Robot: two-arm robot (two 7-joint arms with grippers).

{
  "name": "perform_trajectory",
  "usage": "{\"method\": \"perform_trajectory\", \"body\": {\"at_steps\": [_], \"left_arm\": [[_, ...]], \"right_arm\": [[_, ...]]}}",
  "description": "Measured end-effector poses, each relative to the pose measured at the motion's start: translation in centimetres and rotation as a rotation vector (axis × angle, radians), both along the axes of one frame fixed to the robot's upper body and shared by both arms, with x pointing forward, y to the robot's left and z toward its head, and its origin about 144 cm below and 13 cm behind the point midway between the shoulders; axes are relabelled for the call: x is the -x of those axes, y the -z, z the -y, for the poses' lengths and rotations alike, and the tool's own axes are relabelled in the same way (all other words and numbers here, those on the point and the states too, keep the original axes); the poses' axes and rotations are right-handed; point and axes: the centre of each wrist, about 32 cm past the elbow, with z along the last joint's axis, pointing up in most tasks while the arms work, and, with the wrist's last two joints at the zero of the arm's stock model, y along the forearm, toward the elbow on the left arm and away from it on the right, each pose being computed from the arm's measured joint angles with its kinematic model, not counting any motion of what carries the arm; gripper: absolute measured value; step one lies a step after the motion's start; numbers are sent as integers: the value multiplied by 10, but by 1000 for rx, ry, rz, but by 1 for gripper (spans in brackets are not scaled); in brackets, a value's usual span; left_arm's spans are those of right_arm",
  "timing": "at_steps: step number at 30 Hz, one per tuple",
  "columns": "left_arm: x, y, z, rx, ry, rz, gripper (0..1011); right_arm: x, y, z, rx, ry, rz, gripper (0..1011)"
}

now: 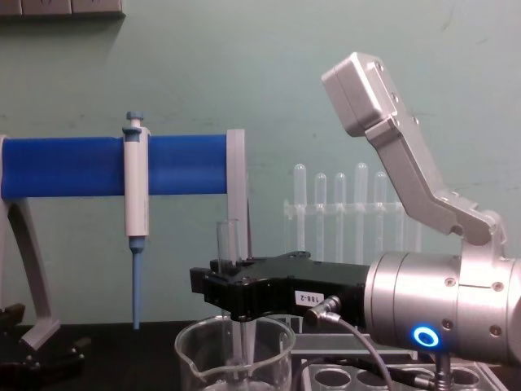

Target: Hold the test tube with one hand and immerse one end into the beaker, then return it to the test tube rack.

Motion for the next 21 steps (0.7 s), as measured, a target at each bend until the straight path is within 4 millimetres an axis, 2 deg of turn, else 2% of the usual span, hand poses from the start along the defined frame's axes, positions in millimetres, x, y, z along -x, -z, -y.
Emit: {"method": "perform_trajectory", "body": {"at_steps": [21], "left_arm": [[0,0,0,0,0,0,1000]], "right_arm": [[0,0,0,0,0,0,227]]}}
